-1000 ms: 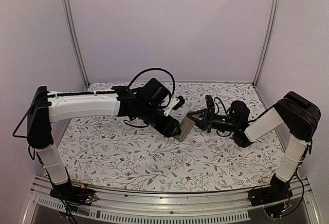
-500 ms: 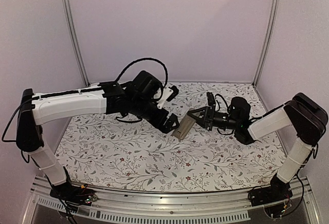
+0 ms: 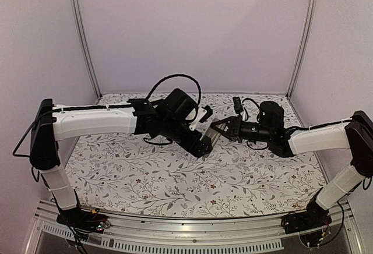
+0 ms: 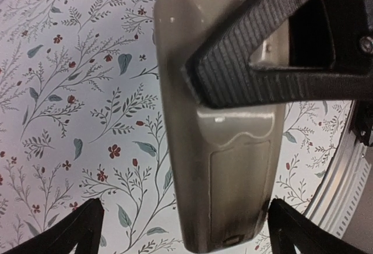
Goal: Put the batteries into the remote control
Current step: Pass from the right arm to the left
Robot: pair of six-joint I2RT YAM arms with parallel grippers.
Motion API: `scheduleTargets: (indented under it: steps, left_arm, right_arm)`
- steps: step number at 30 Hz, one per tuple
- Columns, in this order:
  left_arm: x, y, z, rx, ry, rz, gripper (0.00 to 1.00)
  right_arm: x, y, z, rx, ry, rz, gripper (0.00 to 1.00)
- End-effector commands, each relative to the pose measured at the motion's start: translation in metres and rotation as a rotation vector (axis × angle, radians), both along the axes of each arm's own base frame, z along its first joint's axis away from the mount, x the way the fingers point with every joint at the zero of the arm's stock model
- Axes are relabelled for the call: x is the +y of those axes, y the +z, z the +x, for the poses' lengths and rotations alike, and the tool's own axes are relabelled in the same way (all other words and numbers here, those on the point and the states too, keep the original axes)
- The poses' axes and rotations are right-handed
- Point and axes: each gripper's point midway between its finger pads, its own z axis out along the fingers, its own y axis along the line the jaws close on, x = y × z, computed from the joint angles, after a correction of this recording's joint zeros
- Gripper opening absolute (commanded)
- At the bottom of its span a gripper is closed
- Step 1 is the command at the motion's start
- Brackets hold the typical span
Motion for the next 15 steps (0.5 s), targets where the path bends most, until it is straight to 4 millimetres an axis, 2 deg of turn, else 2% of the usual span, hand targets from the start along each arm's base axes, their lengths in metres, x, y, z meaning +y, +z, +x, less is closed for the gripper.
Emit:
scheduleTargets:
  steps: [1, 8, 11, 13, 15]
  left_arm:
    - [-0.022, 0.007, -0.002, 0.004, -0.017, -0.057, 0.97]
    - [-0.022, -0.007, 0.007, -0.016, 0.040, 0.003, 0.79]
    - [-0.018, -0.005, 0.011, -0.047, 0.060, 0.014, 0.75]
    - [-0.018, -0.001, 0.012, -0.058, 0.064, 0.007, 0.67]
    - [-0.018, 0.003, 0.010, -0.065, 0.057, -0.007, 0.60]
  right_arm:
    - [0.005, 0.014, -0.001, -0.054, -0.015, -0.041, 0.02]
    - [0.009, 0.027, -0.002, -0.079, -0.029, -0.062, 0.04]
    - [0.011, 0.027, -0.002, -0.071, -0.031, -0.072, 0.04]
    - [0.011, 0.024, -0.002, -0.062, -0.033, -0.084, 0.04]
    - [0.011, 0.023, -0.002, -0.056, -0.035, -0.091, 0.08]
